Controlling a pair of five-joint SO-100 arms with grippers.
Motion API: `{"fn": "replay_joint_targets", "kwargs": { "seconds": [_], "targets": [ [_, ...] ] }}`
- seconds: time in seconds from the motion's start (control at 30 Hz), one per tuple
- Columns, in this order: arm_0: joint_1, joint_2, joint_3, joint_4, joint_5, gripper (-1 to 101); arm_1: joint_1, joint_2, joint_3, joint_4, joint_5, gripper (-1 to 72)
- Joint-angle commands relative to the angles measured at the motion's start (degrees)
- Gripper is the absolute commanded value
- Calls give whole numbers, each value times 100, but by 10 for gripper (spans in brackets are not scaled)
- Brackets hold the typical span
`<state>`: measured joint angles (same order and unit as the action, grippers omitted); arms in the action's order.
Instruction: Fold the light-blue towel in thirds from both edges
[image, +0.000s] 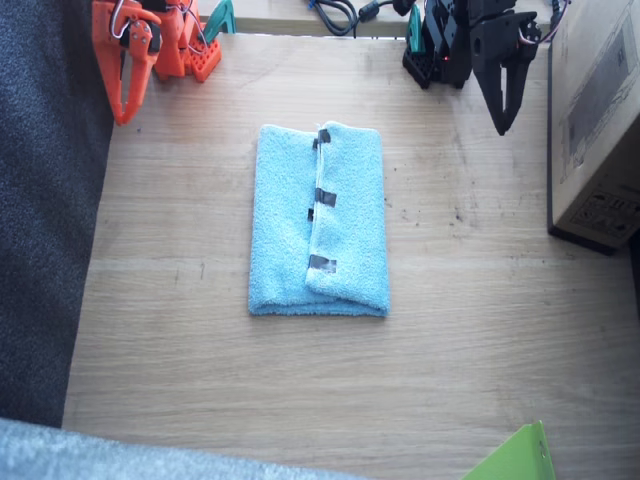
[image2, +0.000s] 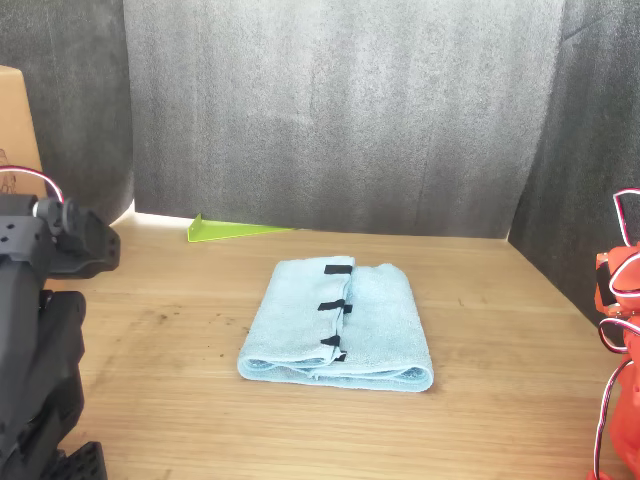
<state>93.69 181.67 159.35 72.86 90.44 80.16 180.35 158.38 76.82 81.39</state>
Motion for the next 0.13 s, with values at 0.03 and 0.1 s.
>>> {"fn": "replay_joint_targets", "kwargs": {
  "seconds": [0.03, 0.1],
  "targets": [
    [97, 44, 53, 79, 97, -3, -53, 9, 35, -53, 114, 18],
    [97, 44, 53, 79, 97, -3, -35, 9, 35, -53, 79, 16]
  ]
}}
